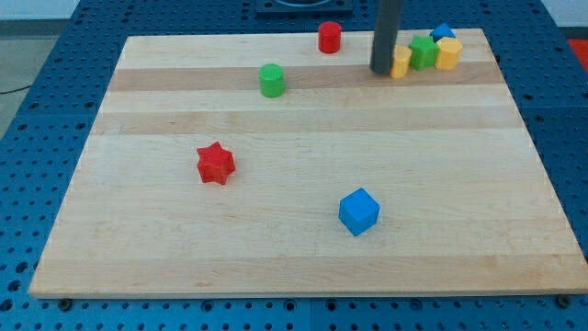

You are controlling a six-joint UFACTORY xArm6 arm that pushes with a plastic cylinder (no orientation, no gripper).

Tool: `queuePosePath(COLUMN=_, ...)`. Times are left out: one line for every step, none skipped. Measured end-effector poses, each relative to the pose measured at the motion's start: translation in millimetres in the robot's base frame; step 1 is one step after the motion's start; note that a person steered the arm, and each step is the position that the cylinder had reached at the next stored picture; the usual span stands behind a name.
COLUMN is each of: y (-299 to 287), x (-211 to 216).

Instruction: Push the green circle closer to green star

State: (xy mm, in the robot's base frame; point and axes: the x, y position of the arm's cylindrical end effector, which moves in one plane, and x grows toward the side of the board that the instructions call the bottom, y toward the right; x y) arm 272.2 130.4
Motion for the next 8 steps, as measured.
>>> queuePosePath(y=3, x=4)
queuePosePath(y=-20, x=49)
queuePosePath(y=-119, x=92)
queuePosePath(y=-244, x=75)
queuePosePath(y=-291, x=38)
queuePosePath(y=-212, x=7)
queuePosePath(y=-154, x=51)
queuePosePath(y=-146, x=70)
